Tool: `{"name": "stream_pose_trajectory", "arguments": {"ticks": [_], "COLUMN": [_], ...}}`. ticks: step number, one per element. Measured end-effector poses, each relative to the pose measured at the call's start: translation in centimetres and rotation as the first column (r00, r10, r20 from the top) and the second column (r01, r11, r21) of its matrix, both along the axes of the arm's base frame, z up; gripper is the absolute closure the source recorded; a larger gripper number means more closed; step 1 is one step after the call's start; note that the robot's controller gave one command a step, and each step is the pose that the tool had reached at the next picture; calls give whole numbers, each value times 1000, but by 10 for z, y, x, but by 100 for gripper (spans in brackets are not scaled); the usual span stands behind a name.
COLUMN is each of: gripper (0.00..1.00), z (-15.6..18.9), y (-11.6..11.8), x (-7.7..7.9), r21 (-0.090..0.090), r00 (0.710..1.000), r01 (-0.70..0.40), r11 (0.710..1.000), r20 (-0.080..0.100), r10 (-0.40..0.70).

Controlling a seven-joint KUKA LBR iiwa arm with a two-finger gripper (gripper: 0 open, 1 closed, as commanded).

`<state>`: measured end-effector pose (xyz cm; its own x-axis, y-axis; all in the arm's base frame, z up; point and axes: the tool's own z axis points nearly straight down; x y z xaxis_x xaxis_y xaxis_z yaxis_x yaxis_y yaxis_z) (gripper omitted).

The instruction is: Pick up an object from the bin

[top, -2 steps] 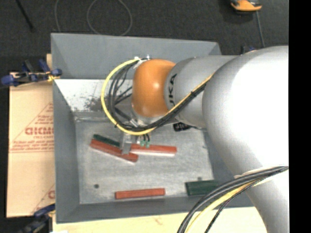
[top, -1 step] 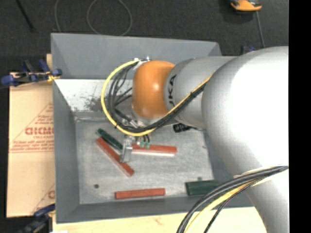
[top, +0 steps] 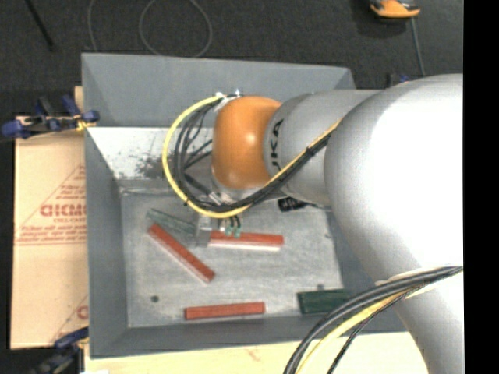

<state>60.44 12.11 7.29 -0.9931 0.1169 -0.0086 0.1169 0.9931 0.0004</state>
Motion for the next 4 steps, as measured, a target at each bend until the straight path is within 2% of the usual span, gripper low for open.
{"name": "stream_pose_trajectory", "arguments": {"ticks": [1, 2, 3, 4], "gripper": [100, 100, 0, 0], "z": [127, 63, 67, 3], "y": [37, 56, 55, 67], "x": [-1, -38, -35, 16], "r21": [5, 1, 3, -2], "r00": [1000, 998, 998, 969], "r01": [4, 57, 57, -245], "r11": [1000, 998, 998, 969], "r20": [3, -14, -6, -6], "r10": [-4, -57, -57, 245]}}
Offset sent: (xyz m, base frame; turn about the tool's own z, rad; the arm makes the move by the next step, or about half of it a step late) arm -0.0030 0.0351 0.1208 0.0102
